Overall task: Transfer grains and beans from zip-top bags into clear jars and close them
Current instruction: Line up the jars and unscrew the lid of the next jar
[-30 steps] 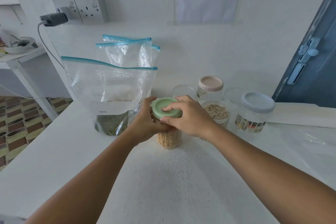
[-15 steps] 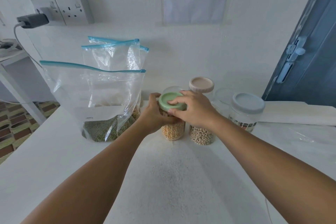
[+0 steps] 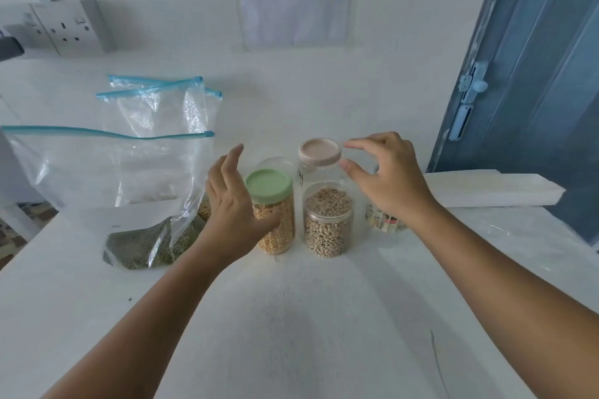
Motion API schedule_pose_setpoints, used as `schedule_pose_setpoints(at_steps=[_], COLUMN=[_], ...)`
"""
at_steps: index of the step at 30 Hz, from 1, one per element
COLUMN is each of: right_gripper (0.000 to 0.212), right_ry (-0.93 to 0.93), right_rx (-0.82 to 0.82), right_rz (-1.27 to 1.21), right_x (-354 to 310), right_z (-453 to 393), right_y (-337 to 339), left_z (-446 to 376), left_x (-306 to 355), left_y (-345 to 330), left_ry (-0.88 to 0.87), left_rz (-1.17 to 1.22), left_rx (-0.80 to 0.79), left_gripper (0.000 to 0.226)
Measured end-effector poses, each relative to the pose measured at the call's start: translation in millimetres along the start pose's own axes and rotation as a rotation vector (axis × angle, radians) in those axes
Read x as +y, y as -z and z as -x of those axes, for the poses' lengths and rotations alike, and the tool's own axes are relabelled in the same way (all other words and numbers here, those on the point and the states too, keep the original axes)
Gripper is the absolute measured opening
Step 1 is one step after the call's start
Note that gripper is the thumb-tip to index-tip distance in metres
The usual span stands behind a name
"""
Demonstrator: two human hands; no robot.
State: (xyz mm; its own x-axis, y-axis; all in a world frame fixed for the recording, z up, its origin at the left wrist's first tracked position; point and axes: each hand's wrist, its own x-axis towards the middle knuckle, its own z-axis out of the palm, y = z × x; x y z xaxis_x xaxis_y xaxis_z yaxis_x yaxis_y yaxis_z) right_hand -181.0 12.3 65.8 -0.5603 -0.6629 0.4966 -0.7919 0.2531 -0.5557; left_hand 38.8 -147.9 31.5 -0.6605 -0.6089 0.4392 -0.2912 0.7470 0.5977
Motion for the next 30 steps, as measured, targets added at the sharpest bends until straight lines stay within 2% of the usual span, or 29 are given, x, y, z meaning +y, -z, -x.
schedule_pose_setpoints(at_steps=[3, 6, 8, 11, 15, 20, 23, 25, 30], right_gripper=[0.045, 0.048, 0.047, 0.044, 0.053, 0.064, 0.077, 0.079, 0.083], right_ry=[-0.194, -0.373, -0.466, -0.541, -0.499, -0.444, -0.444, -0.437, -0.423], right_rx=[0.022, -0.021, -0.059, -0.129, -0.253, -0.295, -0.318, -0.358, -0.291], right_rz=[-0.034, -0.236, -0.409, -0.549, -0.602, -0.643, -0.621, -0.626, -0.611], right_x=[27, 50, 62, 77, 91, 104, 112, 114, 114], right_z=[6, 17, 24, 32, 41, 47, 53, 57, 68], right_y=[26, 38, 42, 45, 43, 39, 38, 34, 23], left_z=[-11, -29, -44, -65, -84, -91, -92, -92, -89], left_x=[45, 89, 110, 125, 123, 117, 117, 119, 121], left_y=[-16, -42, -64, -94, -119, -125, -120, -116, -107], left_ry=[-0.155, -0.210, -0.214, -0.123, -0.023, -0.019, -0.013, -0.037, -0.094], left_rz=[-0.018, 0.026, 0.020, 0.053, 0.059, -0.014, -0.013, -0.043, -0.112], left_rx=[-0.060, -0.235, -0.346, -0.429, -0.519, -0.515, -0.546, -0.577, -0.637], left_gripper=[0.100, 0.099, 0.103, 0.109, 0.117, 0.104, 0.102, 0.102, 0.098])
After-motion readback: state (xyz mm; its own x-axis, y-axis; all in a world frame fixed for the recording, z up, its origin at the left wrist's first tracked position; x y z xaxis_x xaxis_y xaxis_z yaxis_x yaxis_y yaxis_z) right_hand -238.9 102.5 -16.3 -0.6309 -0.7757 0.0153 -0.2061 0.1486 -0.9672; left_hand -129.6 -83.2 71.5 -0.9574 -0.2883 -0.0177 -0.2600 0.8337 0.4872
